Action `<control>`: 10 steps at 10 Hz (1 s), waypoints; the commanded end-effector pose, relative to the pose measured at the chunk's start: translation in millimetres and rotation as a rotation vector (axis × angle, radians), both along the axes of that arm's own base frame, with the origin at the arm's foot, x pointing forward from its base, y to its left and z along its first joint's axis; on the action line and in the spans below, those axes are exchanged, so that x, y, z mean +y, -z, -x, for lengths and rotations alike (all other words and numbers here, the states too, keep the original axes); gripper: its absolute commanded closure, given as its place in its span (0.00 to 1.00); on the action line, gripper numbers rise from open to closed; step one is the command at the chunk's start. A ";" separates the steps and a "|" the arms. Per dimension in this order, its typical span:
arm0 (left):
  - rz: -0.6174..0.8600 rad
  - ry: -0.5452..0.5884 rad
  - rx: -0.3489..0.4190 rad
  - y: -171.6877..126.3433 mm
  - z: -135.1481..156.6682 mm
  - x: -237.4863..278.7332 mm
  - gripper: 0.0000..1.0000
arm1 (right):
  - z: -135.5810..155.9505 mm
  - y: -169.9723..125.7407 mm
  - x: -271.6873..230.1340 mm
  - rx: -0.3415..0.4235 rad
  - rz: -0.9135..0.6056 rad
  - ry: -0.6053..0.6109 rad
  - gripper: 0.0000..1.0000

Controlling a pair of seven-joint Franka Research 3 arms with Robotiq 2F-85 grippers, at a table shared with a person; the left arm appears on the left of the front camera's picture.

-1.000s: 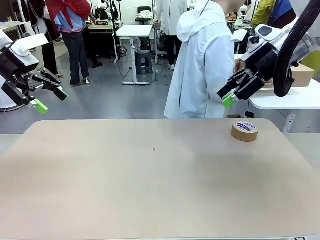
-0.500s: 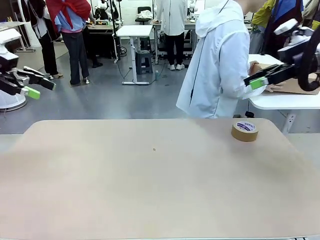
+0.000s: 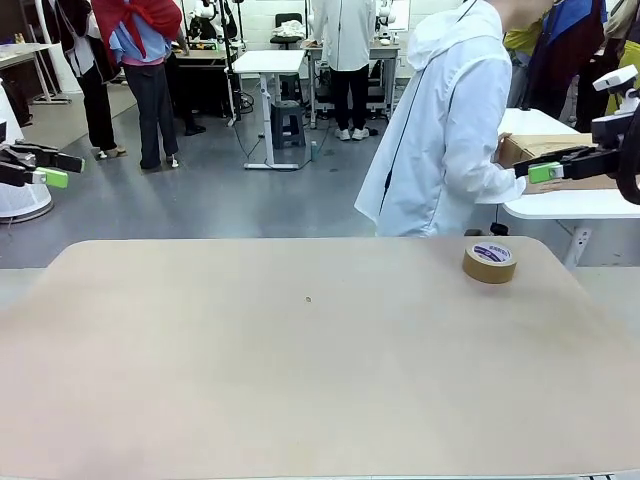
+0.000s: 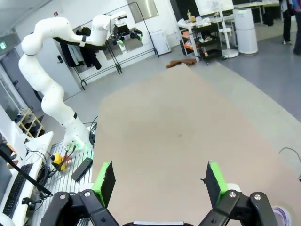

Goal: Wrap the clocks to prevent damage.
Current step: After the human seals the box with tape, release both hands from the side flaps of the Package Box.

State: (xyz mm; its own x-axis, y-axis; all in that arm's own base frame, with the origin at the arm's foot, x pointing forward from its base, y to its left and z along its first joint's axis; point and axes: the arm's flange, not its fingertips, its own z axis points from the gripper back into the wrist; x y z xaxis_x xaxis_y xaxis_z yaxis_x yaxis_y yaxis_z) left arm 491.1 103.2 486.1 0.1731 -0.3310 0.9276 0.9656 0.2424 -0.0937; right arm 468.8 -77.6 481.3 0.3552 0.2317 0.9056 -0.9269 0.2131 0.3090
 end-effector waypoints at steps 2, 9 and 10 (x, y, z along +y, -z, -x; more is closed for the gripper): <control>-0.005 0.034 0.023 6.2 -3.9 0.3 0.00 | -0.5 4.7 -11.9 -0.053 -0.064 -0.031 0.00; 0.001 -0.006 0.010 5.4 -1.2 2.5 0.00 | 0.9 5.5 -4.5 -0.011 -0.010 -0.011 0.00; 0.001 -0.006 0.010 5.4 -1.2 2.5 0.00 | 0.9 5.5 -4.5 -0.011 -0.010 -0.011 0.00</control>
State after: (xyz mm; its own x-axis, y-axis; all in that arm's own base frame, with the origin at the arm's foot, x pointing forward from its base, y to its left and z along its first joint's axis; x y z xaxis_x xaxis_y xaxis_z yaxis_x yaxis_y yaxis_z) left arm 493.7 106.1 477.5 0.1898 -0.3315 0.9242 0.9635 0.2440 -0.1103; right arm 466.8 -83.3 473.7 0.3314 0.2254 0.9162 -0.9377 0.1859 0.2934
